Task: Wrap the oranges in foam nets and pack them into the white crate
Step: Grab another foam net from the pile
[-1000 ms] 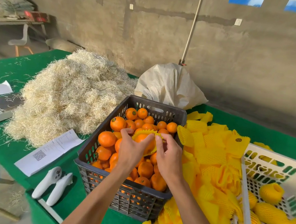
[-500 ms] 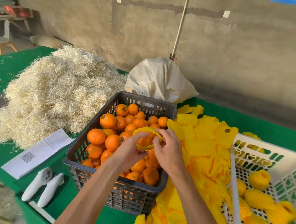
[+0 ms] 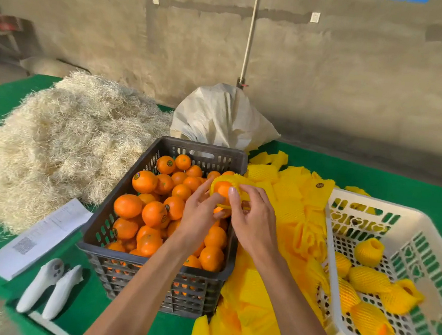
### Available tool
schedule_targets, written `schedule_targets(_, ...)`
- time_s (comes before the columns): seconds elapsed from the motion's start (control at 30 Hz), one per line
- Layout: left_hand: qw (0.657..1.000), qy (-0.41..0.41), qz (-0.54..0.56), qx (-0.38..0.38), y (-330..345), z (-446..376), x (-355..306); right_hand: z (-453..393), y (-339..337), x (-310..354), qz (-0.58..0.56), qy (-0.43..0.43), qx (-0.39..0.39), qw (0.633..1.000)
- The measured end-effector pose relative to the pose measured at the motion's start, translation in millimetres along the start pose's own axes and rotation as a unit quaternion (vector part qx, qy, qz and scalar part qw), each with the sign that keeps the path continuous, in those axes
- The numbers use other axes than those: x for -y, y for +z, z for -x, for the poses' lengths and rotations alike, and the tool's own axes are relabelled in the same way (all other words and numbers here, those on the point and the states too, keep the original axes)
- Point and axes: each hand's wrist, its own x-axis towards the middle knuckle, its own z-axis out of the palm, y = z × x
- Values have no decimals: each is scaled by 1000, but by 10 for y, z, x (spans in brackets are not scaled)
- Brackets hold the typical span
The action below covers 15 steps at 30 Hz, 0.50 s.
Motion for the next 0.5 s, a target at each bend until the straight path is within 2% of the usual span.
schedule_targets(0.07, 999, 9, 4, 31, 193, 6, -19, -20, -147, -66, -9, 25, -36, 999)
schedule_targets(0.2, 993, -30, 75, 89, 734, 33, -58, -25, -563, -325, 18, 64, -84, 994)
schedule_targets(0.5, 978, -40, 38, 203, 2278, 259, 188, 250, -1726, -1210, 52, 151, -141, 977)
